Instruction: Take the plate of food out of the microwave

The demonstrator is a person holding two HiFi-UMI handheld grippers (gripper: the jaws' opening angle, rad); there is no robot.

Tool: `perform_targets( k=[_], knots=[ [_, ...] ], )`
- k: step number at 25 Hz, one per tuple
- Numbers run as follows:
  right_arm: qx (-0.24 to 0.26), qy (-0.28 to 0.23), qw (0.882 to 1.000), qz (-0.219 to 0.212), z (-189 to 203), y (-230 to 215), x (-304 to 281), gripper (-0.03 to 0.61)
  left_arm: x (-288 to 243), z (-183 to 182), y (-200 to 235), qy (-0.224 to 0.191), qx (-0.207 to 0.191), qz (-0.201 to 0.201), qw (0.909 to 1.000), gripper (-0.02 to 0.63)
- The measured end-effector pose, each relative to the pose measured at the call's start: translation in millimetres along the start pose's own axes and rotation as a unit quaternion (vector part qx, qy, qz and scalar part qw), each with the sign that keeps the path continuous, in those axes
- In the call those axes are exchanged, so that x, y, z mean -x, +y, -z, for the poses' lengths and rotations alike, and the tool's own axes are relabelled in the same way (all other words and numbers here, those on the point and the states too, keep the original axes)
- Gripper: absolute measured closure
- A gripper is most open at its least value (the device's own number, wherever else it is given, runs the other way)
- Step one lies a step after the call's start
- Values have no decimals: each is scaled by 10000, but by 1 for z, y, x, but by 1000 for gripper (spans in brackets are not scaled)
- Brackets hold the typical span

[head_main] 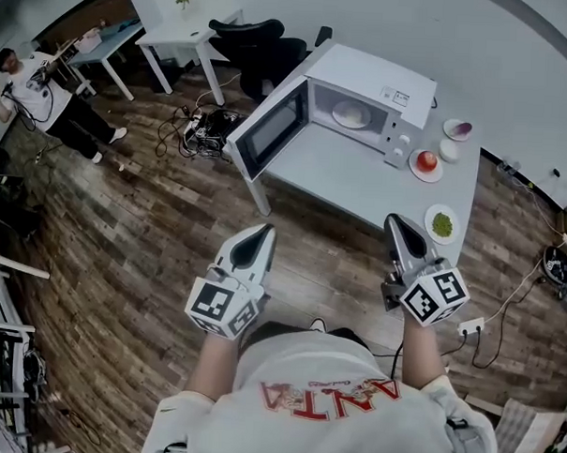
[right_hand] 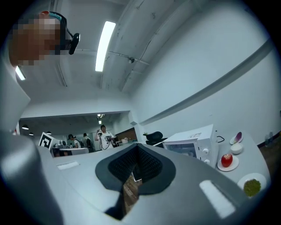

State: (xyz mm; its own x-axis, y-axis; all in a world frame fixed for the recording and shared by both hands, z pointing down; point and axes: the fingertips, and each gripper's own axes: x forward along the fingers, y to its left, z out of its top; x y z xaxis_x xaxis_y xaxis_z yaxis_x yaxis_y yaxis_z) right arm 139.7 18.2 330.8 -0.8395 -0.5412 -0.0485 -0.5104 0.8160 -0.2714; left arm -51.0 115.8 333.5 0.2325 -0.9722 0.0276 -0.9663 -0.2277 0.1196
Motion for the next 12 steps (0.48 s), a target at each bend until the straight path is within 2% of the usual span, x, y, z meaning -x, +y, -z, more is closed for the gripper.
perform_targets(
  k=[12],
  knots=[
    [-370,150,9986,355,17,-77,-27,578,-87,16,14,282,-3,228,9993,604]
  ],
)
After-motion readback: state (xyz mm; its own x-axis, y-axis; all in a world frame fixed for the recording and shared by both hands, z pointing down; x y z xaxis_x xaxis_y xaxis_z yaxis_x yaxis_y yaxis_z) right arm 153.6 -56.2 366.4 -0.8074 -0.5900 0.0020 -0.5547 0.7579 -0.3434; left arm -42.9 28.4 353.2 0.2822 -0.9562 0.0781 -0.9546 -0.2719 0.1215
